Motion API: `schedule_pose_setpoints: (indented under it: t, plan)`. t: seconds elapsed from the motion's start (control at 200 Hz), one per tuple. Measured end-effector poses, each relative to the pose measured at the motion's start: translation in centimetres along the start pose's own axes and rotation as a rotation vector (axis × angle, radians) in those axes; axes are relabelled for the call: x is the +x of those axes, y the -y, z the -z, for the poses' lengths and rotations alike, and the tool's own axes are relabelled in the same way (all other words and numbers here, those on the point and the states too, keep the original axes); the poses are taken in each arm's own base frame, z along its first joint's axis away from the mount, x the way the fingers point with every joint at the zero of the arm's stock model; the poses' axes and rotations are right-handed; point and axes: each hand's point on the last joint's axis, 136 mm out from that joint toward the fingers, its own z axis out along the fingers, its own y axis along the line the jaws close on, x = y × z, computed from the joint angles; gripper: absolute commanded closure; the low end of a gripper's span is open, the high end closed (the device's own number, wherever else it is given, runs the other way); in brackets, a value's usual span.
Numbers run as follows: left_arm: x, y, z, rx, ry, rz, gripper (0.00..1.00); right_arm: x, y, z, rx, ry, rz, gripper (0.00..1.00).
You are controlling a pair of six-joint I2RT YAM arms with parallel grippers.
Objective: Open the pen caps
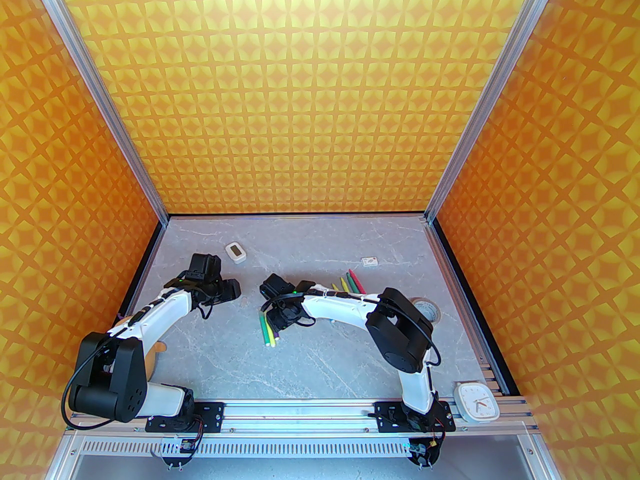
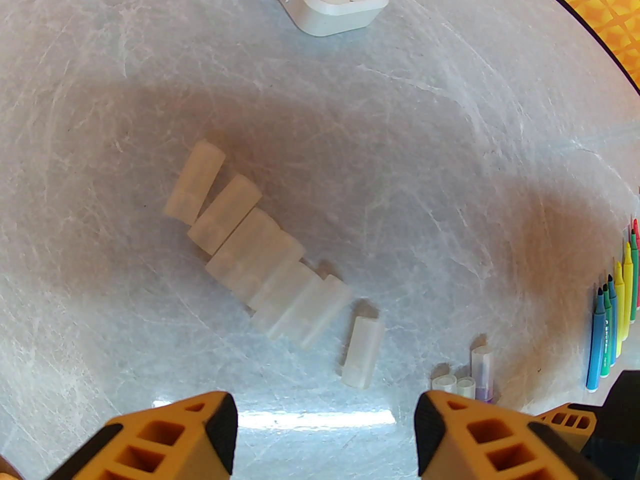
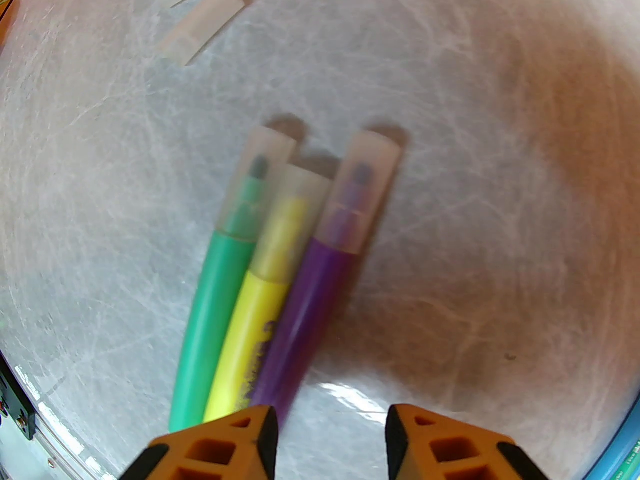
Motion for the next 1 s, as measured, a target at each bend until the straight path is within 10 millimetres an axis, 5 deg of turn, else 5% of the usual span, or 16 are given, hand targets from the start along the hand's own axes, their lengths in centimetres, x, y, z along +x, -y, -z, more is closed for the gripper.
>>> schedule_pose_setpoints:
  t: [1.0]
  plan:
    - [-0.2, 0.1, 1.3, 0.035, 0.046, 0.018, 0.37, 0.6, 0.9, -2.3, 0.078, -0.099, -0.018, 0.67]
